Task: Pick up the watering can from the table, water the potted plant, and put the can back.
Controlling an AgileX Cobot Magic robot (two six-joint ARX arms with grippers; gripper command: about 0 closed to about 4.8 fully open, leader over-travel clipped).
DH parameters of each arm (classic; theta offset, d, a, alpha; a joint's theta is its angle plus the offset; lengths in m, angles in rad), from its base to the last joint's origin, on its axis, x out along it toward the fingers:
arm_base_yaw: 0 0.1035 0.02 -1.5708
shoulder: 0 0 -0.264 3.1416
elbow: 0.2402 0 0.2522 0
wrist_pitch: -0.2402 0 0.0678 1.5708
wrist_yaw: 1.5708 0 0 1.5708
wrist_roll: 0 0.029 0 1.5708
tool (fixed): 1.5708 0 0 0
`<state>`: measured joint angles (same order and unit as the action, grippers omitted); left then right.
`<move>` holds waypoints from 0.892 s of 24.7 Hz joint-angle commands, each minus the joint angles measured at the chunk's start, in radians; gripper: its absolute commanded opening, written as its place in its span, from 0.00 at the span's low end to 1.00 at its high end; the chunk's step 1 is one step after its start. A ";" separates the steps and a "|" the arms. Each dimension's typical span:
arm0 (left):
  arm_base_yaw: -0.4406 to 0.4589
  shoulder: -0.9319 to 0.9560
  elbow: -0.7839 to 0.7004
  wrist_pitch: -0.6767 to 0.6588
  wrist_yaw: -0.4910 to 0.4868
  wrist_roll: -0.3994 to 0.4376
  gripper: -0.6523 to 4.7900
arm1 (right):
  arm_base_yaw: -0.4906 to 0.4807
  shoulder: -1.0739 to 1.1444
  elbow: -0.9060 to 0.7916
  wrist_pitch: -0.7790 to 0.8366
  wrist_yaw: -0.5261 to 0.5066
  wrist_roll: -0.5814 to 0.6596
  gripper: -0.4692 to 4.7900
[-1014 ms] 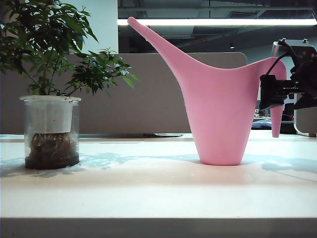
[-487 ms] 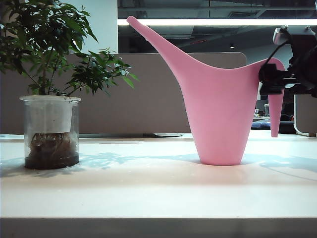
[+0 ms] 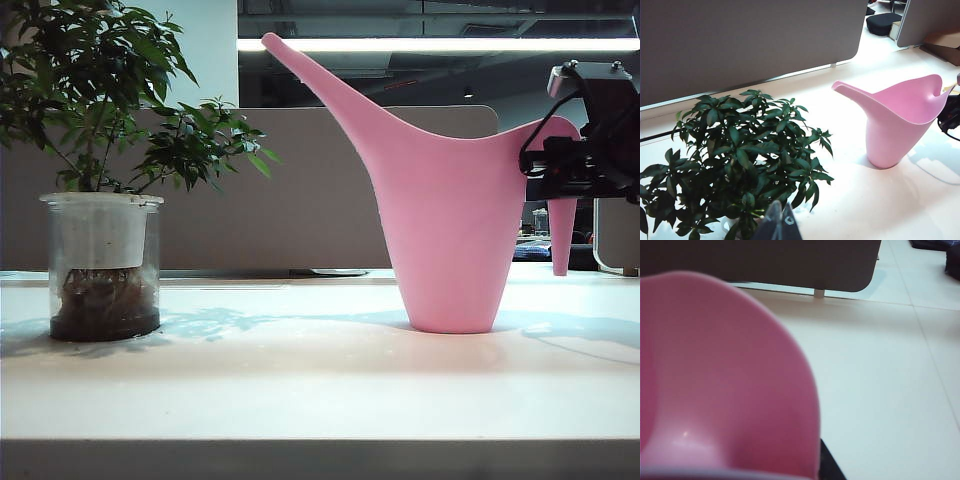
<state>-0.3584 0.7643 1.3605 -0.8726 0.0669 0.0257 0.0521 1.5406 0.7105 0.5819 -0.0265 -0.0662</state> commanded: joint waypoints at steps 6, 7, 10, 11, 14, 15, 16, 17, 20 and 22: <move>0.001 -0.003 0.004 0.013 -0.001 0.001 0.11 | 0.000 -0.006 0.005 0.060 0.005 -0.021 0.41; 0.001 -0.003 0.004 0.012 0.000 0.000 0.11 | 0.000 -0.012 0.005 0.092 0.005 -0.021 0.41; 0.001 -0.003 0.004 0.012 0.000 0.000 0.11 | 0.002 -0.042 0.006 0.138 0.024 -0.021 0.41; 0.001 -0.003 0.004 0.011 0.000 0.000 0.11 | 0.003 -0.056 0.008 0.151 0.043 -0.021 0.41; 0.001 -0.003 0.004 0.005 0.000 0.000 0.11 | 0.003 -0.096 0.020 0.159 0.061 -0.041 0.41; 0.001 -0.003 0.004 0.003 0.000 0.000 0.11 | 0.003 -0.108 0.026 0.159 0.061 -0.060 0.40; 0.001 -0.003 0.004 0.002 0.000 0.000 0.11 | 0.003 -0.123 0.033 0.156 0.061 -0.090 0.40; 0.001 -0.003 0.004 0.002 0.000 0.000 0.11 | 0.004 -0.134 0.041 0.155 0.061 -0.117 0.40; 0.001 -0.003 0.004 -0.002 0.000 0.000 0.11 | 0.019 -0.162 0.076 0.153 0.066 -0.183 0.40; 0.001 -0.002 0.004 -0.005 0.000 0.000 0.11 | 0.034 -0.175 0.109 0.145 0.085 -0.218 0.40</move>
<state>-0.3584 0.7639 1.3605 -0.8799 0.0669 0.0257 0.0734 1.3811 0.7883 0.6895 0.0425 -0.2554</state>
